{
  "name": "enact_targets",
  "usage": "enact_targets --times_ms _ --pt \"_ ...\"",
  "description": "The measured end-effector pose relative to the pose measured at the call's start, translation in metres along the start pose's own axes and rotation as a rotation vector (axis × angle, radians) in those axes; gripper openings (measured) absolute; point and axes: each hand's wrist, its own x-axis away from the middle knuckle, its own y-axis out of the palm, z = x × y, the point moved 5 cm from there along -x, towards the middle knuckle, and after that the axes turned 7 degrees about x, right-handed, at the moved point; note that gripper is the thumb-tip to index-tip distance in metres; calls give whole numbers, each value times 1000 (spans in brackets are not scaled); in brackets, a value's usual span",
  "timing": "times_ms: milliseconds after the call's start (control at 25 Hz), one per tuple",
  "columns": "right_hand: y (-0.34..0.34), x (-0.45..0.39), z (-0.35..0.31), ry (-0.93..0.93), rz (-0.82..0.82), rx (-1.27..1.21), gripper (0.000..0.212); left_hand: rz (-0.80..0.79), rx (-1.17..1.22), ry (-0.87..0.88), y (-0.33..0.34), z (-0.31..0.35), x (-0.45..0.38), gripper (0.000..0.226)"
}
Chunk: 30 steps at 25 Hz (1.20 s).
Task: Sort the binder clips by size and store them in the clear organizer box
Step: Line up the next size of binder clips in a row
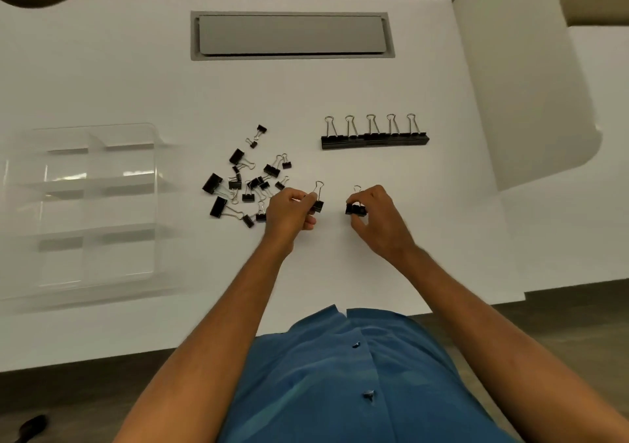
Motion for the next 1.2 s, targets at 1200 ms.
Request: enact_targets --times_ms 1200 --pt "2 -77 81 -130 7 -45 32 -96 -880 562 99 17 -57 29"
